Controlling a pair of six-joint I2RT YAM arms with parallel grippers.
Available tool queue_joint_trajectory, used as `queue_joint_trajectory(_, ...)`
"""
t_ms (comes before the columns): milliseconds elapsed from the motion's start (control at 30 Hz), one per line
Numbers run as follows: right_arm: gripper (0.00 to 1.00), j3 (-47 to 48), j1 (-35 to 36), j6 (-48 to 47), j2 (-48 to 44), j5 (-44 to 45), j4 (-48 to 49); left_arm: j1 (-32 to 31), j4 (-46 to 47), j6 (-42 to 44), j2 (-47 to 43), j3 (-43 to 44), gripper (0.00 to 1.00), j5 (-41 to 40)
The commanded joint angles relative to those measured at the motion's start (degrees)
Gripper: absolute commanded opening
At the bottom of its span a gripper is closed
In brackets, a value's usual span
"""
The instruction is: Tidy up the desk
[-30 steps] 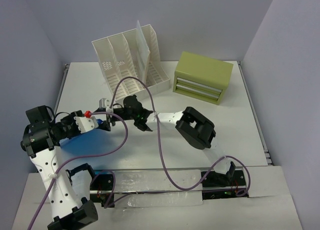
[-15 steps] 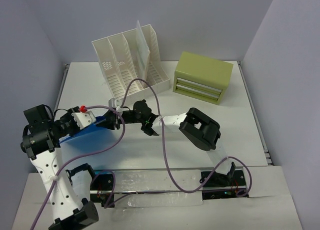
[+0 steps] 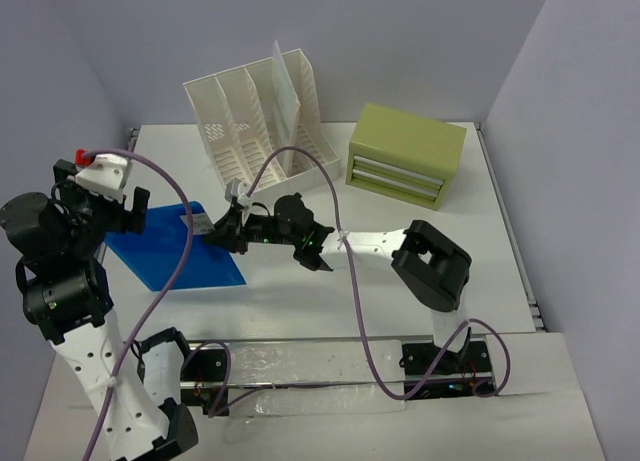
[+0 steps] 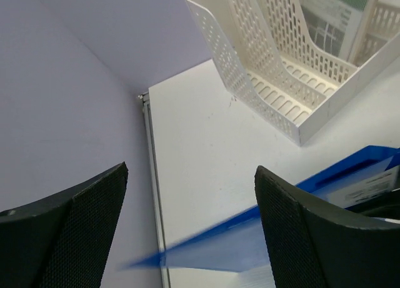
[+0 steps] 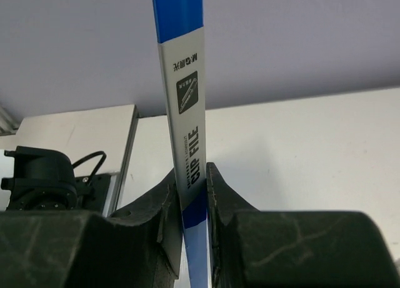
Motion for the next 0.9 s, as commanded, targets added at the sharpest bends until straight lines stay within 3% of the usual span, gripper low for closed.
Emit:
queue_joint_trajectory(0,0.0,-0.94,0.41,-0.18,-4.16,2.26,-0.51,0.07,-1.63,-2.19,-0.26,2.43,0.89,-0.32)
queue_joint_trajectory(133,0.0,-2.93,0.07,-1.67,-5.27,3.1,-0.53,0.07,-1.25,-0.21,-0.11,2.3,0.9,-3.28)
queue_joint_trajectory(267,0.0,-4.16,-0.05,-2.82,-5.87,3.48,-0.52,0.09,-4.01,5.67,0.01,0.8,0.9,0.53)
queue_joint_trajectory(333,0.0,-5.46,-0.14,-4.3,-6.36,3.27,-0.52,0.07,-15.15,20.88,0.24,1.34,0.9,6.98)
queue_joint_trajectory(400,0.0,-6.47,-0.21,-5.59,-6.71,2.43,-0.37,0.07,-27.34,43.4,0.46,2.58,0.92,10.91)
queue_joint_trajectory(433,0.0,-7.04,-0.14,-5.99,-6.86,2.06,-0.44,0.07,-32.84,48.1,0.18,2.02,0.94,11.71)
queue_joint_trajectory(467,0.0,-7.31,-0.23,-7.88,-6.95,1.11,-0.36,0.07,-32.57,48.9,-0.25,1.23,0.99,12.16)
queue_joint_trajectory(667,0.0,-11.87,-0.09,-10.45,-8.05,-2.84,3.52,0.07,-32.6,58.19,0.66,-2.37,0.99,15.72)
queue_joint_trajectory(867,0.0,-14.36,0.23,-12.72,-8.54,-5.4,5.29,0.07,-32.49,59.62,1.33,-5.08,0.99,21.06)
